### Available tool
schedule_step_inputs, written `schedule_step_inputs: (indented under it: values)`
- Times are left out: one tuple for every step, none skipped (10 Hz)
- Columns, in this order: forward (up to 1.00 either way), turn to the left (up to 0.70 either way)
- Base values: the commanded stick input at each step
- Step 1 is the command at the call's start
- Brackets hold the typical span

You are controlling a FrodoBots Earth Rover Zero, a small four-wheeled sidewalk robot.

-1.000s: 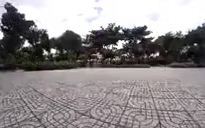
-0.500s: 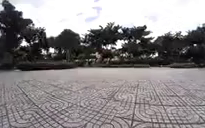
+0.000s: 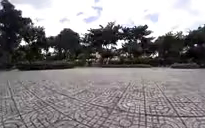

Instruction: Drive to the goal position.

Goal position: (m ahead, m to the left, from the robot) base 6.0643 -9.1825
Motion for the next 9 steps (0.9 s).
schedule_step_inputs:
  values:
    - [0.7, 0.0]
    - [0.7, 0.04]
    - [0.7, 0.27]
    - [0.7, 0.27]
    - [0.7, 0.19]
    - [0.7, 0.0]
    - [0.7, 0.0]
    - [0.7, -0.04]
    - [0.7, -0.27]
